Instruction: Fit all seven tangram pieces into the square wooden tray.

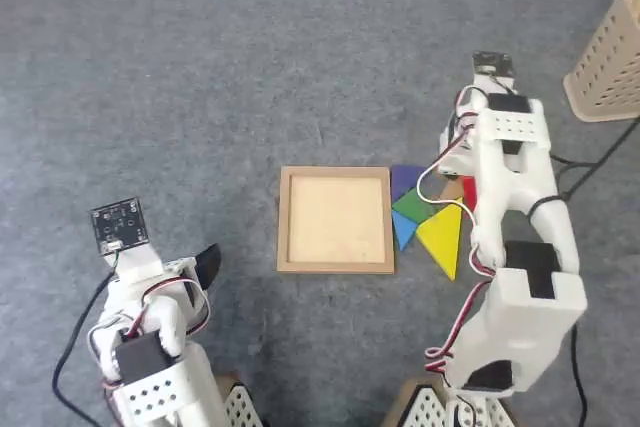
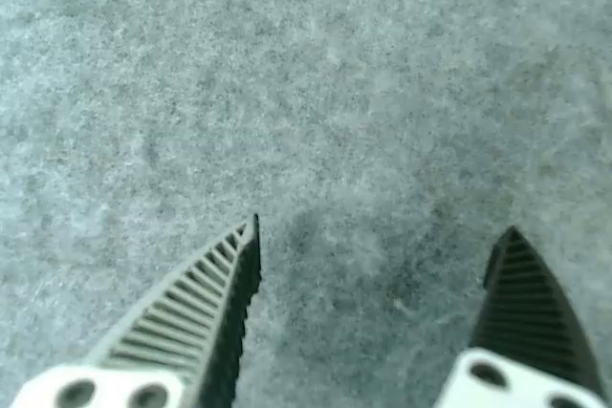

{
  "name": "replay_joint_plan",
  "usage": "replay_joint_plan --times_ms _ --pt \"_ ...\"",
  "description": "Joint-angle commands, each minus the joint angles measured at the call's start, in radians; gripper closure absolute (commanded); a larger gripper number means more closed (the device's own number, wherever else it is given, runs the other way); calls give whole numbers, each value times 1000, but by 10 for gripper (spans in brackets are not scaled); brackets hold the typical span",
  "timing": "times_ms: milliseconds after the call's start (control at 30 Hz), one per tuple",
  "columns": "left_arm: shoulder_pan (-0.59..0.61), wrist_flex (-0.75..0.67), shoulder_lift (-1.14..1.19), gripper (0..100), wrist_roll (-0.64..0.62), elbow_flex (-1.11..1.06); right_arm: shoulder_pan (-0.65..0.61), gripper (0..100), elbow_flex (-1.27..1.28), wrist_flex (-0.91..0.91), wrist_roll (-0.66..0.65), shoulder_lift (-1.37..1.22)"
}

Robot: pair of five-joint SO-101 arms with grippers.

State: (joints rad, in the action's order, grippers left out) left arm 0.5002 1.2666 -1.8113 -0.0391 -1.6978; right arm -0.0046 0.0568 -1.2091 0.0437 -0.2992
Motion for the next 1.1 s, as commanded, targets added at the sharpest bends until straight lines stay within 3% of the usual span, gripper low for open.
replay_joint_plan --times_ms 0,300,533,800,1067 --pt "-2 -2 -12 646 2 13 7 653 -52 -12 41 2" --pt "-2 -2 -12 646 2 13 31 655 -43 70 60 -70" --pt "-2 -2 -12 646 2 13 41 656 -117 27 64 -171" --pt "-2 -2 -12 646 2 13 44 835 -114 31 60 -188" --pt "-2 -2 -12 646 2 13 35 844 -110 16 54 -176"
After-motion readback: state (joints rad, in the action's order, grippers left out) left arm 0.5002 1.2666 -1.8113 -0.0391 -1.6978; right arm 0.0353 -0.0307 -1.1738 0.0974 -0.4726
